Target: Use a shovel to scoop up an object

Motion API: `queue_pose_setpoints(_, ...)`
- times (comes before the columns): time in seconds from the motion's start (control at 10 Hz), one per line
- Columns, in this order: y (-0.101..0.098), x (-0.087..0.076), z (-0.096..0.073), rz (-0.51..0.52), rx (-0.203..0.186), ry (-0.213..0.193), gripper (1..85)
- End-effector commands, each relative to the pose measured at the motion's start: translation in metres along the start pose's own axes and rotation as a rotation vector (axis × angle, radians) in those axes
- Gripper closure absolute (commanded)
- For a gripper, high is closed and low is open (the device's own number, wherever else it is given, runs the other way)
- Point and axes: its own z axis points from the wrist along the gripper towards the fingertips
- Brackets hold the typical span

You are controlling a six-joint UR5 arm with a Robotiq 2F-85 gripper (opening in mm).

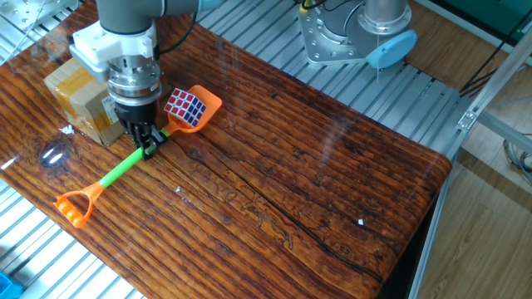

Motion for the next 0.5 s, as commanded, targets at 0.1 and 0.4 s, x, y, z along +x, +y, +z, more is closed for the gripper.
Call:
queue_pose_setpoints(0.1,0.0034,0.0101,0.0026,0.04,-0.024,-0.012,84.7)
queue_pose_setpoints(0.4,0.0083,0.0129,0.0035,0.031,-0.025,-0.02,84.7)
